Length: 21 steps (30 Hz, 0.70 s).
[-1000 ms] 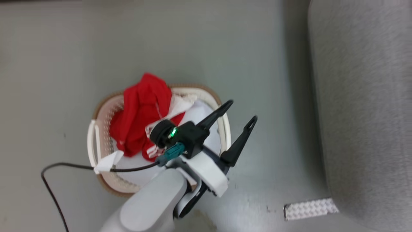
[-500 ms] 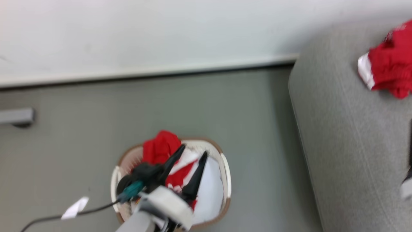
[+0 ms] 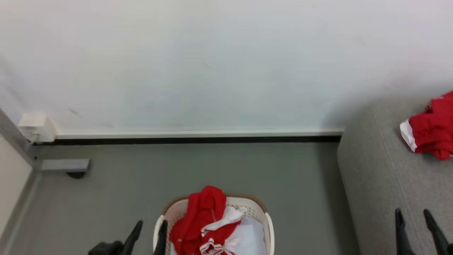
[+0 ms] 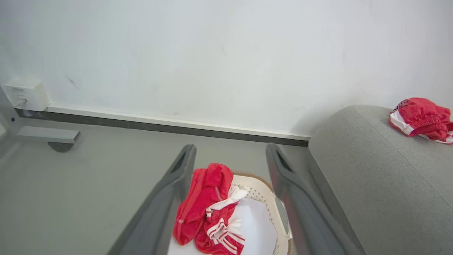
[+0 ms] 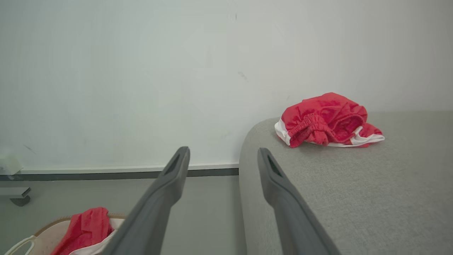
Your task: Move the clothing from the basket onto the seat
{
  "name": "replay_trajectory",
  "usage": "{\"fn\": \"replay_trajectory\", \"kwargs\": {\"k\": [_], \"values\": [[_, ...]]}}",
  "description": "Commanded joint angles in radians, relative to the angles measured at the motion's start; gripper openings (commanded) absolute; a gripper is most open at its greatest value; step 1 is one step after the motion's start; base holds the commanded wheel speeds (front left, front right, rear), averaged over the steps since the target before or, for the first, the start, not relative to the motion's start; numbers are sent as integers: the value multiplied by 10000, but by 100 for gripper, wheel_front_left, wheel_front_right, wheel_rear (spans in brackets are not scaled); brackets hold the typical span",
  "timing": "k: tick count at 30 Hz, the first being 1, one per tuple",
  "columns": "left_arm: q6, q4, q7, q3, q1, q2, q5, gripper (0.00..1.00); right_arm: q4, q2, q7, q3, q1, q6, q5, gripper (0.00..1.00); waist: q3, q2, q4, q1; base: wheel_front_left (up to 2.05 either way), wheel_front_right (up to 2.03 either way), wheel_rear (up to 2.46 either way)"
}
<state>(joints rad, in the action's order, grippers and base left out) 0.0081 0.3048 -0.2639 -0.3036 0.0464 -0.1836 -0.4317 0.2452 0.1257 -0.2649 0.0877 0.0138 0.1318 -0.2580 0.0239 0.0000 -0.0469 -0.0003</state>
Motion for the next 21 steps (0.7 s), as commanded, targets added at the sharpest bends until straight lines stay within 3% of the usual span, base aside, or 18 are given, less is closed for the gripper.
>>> {"fn": "replay_trajectory", "kwargs": {"k": [1,10,21], "values": [[-46,-46,-8,214,-274,21,248,100,-69,-69,9,-19,228,-22,147,100,-410,0,398,3,0,0,0],[-535,-217,-8,1533,-1268,578,997,100,19,-613,8,-253,932,-23,679,100,-880,0,766,3,0,0,0],[-1050,-144,-9,2170,-1249,991,1592,100,69,-740,8,-401,898,-23,651,100,-923,0,740,3,0,0,0]]}}
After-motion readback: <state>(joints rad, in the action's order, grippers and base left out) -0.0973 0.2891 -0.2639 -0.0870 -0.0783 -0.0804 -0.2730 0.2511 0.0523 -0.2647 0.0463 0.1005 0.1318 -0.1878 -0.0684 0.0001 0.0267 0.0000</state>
